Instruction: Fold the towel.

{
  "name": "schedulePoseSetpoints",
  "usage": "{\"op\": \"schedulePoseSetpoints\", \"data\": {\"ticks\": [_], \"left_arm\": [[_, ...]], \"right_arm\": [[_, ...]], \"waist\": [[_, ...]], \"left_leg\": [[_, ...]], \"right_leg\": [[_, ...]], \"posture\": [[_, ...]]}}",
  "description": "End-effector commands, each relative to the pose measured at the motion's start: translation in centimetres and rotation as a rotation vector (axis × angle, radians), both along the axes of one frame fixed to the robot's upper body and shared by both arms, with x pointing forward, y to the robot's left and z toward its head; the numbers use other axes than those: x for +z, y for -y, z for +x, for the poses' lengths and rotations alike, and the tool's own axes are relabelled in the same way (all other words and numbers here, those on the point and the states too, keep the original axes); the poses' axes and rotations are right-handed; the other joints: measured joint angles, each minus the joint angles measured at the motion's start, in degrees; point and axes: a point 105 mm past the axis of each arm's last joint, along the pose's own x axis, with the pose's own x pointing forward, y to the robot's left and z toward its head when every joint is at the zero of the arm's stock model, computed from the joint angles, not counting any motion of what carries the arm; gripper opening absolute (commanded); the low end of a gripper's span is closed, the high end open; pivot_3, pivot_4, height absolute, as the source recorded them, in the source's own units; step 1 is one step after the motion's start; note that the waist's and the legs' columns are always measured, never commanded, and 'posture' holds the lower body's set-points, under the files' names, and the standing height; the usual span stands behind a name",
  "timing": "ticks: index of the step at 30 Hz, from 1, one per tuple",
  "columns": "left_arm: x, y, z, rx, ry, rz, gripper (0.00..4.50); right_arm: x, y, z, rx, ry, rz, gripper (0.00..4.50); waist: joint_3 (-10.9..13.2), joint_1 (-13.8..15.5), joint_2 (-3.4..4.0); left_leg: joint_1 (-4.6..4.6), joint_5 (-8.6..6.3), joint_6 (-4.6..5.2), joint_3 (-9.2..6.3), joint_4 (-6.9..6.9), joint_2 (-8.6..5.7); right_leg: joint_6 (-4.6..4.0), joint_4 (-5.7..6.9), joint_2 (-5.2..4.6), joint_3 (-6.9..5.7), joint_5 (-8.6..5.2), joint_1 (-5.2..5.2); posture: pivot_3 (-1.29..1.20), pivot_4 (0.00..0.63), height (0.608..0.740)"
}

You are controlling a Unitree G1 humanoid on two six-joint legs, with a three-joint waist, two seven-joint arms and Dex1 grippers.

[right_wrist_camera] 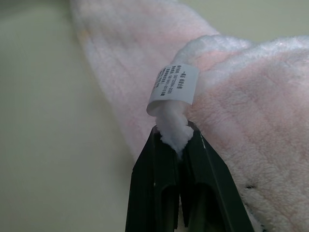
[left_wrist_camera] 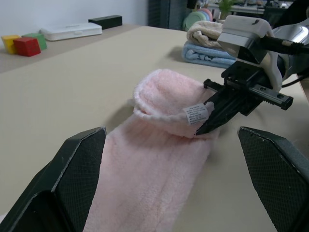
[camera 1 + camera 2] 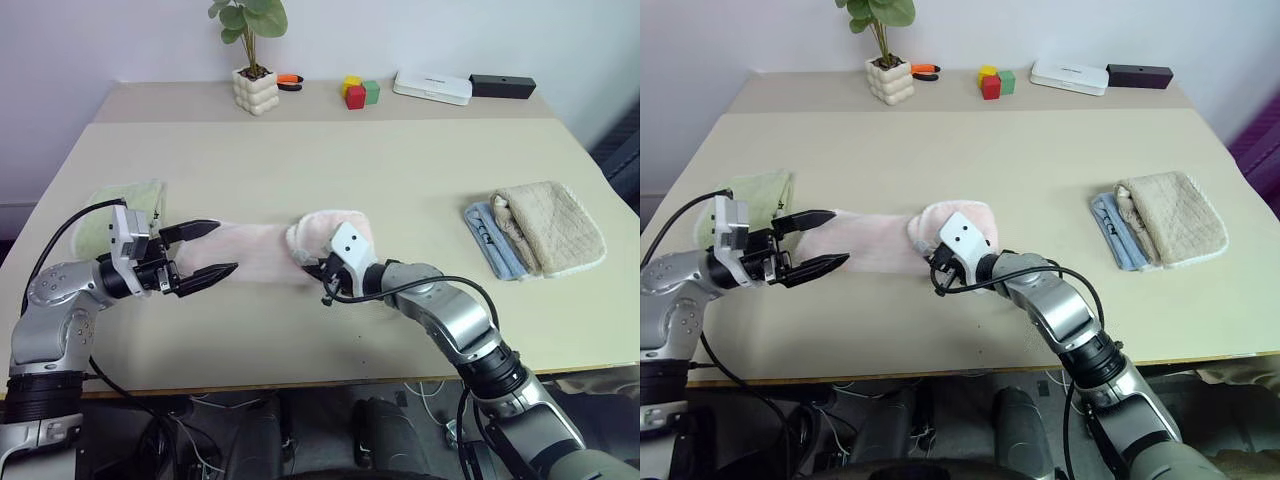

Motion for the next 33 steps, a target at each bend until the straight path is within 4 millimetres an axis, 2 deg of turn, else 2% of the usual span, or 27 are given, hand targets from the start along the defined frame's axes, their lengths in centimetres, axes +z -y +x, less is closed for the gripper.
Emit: {"op": "schedulePoseSetpoints", "data": {"ticks": [1, 4, 7, 8, 11, 15, 18, 22, 25, 29, 33], "left_arm": [[1.2, -0.4, -0.2, 0.007, 0.052, 0.007, 4.50], [1.3, -0.3, -0.1, 0.003, 0.054, 0.002, 4.50], [1.3, -0.3, 0.0, -0.001, 0.054, 0.005, 4.50], [1.3, -0.3, 0.1, -0.001, 0.056, 0.007, 4.50], [1.3, -0.3, 0.2, -0.002, 0.055, 0.004, 4.50], [1.3, -0.2, 0.4, -0.005, 0.053, 0.001, 4.50], [1.3, 0.2, 0.6, -0.011, 0.058, -0.005, 4.50], [1.3, 0.4, 0.6, -0.012, 0.058, -0.006, 4.50], [1.3, 0.3, 0.5, -0.007, 0.057, -0.005, 4.50], [1.3, 0.3, 0.5, -0.001, 0.057, -0.009, 4.50], [1.2, 0.7, 0.5, -0.002, 0.058, -0.015, 4.50]], "right_arm": [[1.5, -0.2, 0.6, -0.016, 0.039, 0.055, 0.88], [2.1, -0.5, 0.3, -0.008, 0.016, 0.105, 2.37], [2.4, -1.1, -1.2, 0.082, -0.002, 0.116, 3.85], [3.8, -0.9, -1.5, 0.109, 0.016, 0.166, 4.47], [8.0, 0.3, -0.6, 0.087, 0.085, 0.316, 4.47], [9.6, 1.9, 1.7, -0.022, 0.122, 0.370, 4.47], [8.3, 3.2, 4.1, -0.155, 0.144, 0.339, 3.68], [5.3, 3.4, 5.2, -0.221, 0.133, 0.335, 1.60], [2.5, 3.4, 5.2, -0.230, 0.107, 0.299, 0.02], [-0.1, 3.4, 5.0, -0.243, 0.107, 0.288, 0.02], [-3.3, 3.4, 4.6, -0.247, 0.128, 0.192, 0.02]], "waist": [[0.0, 0.0, 0.00], [0.0, 0.0, 0.00], [0.0, 0.0, 0.00], [0.0, 0.1, 0.00], [0.0, 0.1, 0.01], [0.0, 0.0, 0.01], [0.0, 0.1, 0.01], [0.0, -0.2, 0.02], [0.0, -0.2, 0.02], [0.0, -0.2, 0.02], [0.0, -0.2, 0.01]], "left_leg": [[0.00, 0.00, 0.00, 0.00, 0.00, 0.00], [0.00, 0.00, -0.01, 0.01, 0.00, 0.00], [-0.01, 0.00, -0.01, 0.00, 0.00, 0.00], [0.00, 0.00, -0.01, 0.00, 0.00, 0.00], [-0.01, 0.00, 0.00, 0.00, 0.00, 0.00], [0.02, 0.00, -0.01, -0.01, -0.01, 0.01], [0.01, 0.00, -0.02, 0.02, -0.04, 0.00], [0.01, 0.01, -0.03, 0.18, -0.06, -0.02], [0.01, 0.04, -0.08, 0.20, -0.10, -0.01], [0.01, 0.15, -0.27, 0.22, -0.10, -0.01], [0.03, 0.16, -0.28, 0.19, -0.10, -0.01]], "right_leg": [[0.00, 0.00, 0.00, 0.00, 0.00, 0.00], [0.00, 0.00, 0.00, 0.00, 0.00, 0.00], [0.00, 0.00, 0.00, 0.00, 0.00, 0.00], [0.00, 0.00, 0.00, 0.00, 0.00, 0.00], [0.00, 0.00, 0.00, 0.00, 0.00, -0.01], [-0.01, 0.01, 0.00, -0.01, 0.00, 0.00], [-0.01, -0.01, 0.00, -0.02, 0.00, 0.00], [0.00, -0.01, 0.00, -0.01, 0.00, -0.01], [0.01, -0.01, 0.03, -0.02, 0.00, -0.02], [0.01, 0.00, 0.03, -0.01, 0.01, -0.02], [0.01, 0.00, 0.03, -0.01, 0.00, 0.00]], "posture": [[0.00, 0.150, 0.735], [0.00, 0.150, 0.735], [0.00, 0.150, 0.735], [0.00, 0.150, 0.735], [0.00, 0.150, 0.735], [0.00, 0.150, 0.735], [0.00, 0.150, 0.735], [0.00, 0.150, 0.735], [0.00, 0.150, 0.735], [0.00, 0.150, 0.735], [0.00, 0.150, 0.735]]}}
